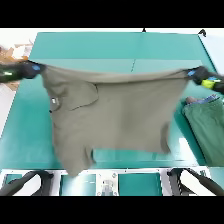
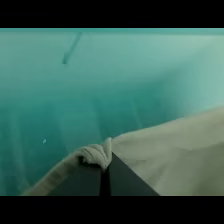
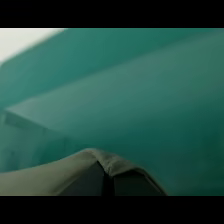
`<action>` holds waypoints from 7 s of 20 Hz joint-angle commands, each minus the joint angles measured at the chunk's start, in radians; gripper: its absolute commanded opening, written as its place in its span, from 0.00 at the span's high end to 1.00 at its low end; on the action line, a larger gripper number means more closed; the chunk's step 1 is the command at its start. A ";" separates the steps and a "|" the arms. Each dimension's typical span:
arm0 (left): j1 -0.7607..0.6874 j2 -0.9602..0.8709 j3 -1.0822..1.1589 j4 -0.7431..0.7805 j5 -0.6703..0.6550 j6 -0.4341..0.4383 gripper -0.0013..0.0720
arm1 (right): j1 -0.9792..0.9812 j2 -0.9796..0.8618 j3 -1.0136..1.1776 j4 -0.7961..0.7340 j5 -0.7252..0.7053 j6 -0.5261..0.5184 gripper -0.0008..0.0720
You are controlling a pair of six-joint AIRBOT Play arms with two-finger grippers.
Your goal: Fold the shirts.
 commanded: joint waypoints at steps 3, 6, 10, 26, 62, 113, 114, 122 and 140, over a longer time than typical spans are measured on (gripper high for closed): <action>-0.054 -0.475 0.141 -0.107 0.173 0.068 0.95 | 0.082 -0.531 0.216 0.090 -0.048 -0.011 0.96; -0.054 -0.594 0.316 -0.107 0.176 -0.003 0.95 | 0.082 -0.692 0.450 0.089 0.012 0.061 0.96; -0.054 -0.612 0.454 -0.107 0.222 -0.026 0.95 | 0.082 -0.758 0.663 0.089 0.012 0.113 0.96; -0.055 -0.612 0.460 0.402 -0.195 -0.253 0.95 | 0.066 -0.764 0.642 -0.501 0.483 0.341 0.96; 0.134 0.026 -0.747 0.078 0.005 -0.409 0.33 | 0.121 0.016 -0.492 -0.360 -0.048 0.579 0.31; -0.089 -0.609 0.389 0.093 0.013 -0.541 0.02 | 0.118 -0.832 0.766 -0.365 0.381 0.542 0.25; -0.082 -0.609 0.412 0.092 -0.009 -0.541 0.02 | 0.090 -0.832 0.808 -0.365 0.432 0.519 0.25; -0.041 -0.608 0.557 0.083 -0.208 -0.541 0.03 | -0.034 -0.888 0.753 -0.414 0.615 0.309 0.25; -0.292 -0.611 0.553 0.072 -0.204 -0.458 0.95 | 0.068 -0.898 0.889 -0.353 0.751 0.310 0.96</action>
